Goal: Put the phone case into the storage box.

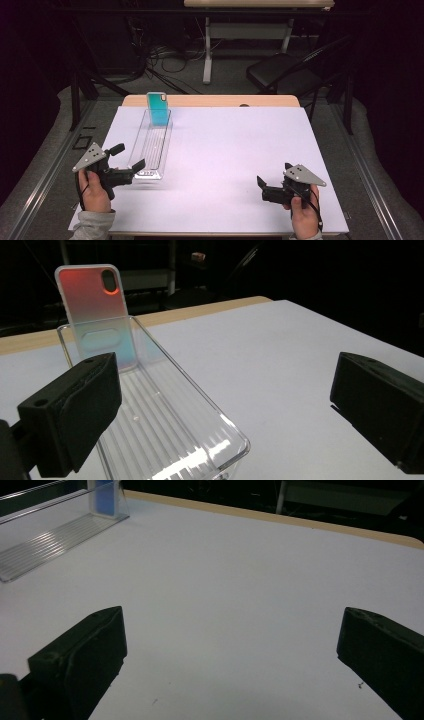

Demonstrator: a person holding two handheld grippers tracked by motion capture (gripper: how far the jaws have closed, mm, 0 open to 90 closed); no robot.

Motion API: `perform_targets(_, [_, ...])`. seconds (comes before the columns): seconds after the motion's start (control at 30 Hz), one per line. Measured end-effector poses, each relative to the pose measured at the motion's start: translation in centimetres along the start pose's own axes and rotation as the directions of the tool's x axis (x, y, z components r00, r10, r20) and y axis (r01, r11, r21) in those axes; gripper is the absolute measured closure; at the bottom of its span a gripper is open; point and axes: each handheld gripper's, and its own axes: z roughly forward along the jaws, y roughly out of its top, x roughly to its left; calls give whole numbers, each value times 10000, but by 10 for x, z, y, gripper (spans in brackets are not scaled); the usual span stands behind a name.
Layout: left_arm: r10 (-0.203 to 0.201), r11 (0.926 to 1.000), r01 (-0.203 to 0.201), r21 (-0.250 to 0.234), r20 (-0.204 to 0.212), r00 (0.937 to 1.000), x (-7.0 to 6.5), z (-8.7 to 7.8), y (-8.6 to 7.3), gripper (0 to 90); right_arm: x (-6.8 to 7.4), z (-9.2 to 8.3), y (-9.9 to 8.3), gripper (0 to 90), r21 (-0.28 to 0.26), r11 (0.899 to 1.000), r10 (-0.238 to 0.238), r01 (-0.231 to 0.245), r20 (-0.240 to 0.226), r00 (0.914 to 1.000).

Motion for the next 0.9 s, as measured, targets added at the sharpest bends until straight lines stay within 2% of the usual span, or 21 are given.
perform_targets(0.13, [-47, 9998, 45, -181, -126, 9999, 7, -3, -8, 5, -7, -1, -5, 0, -229, 9996, 176, -169, 311, 9994])
perform_targets(0.3, [-126, 9998, 119, -178, -379, 9992, 14, -4, -17, 5, -16, 1, -15, 0, -436, 9985, 363, -332, 724, 9967])
perform_targets(0.37, [-81, 9999, 75, -127, -474, 9988, 16, -5, -19, 5, -19, 3, -17, 0, -369, 9977, 586, -560, 722, 9957])
perform_targets(0.43, [-212, 9996, 204, -186, -428, 9989, 18, -5, -22, 5, -21, 4, -18, 0, -365, 9971, 688, -662, 763, 9947])
perform_targets(0.67, [-329, 9995, 327, -43, -464, 9984, 22, -3, -26, 5, -25, 7, -23, 0, -141, 9972, 741, -731, 878, 9934])
perform_targets(0.9, [-632, 9980, 629, -68, -753, 9952, 29, -6, -28, 5, -32, 10, -25, 0, 260, 9911, 1272, -1307, 1098, 9858])
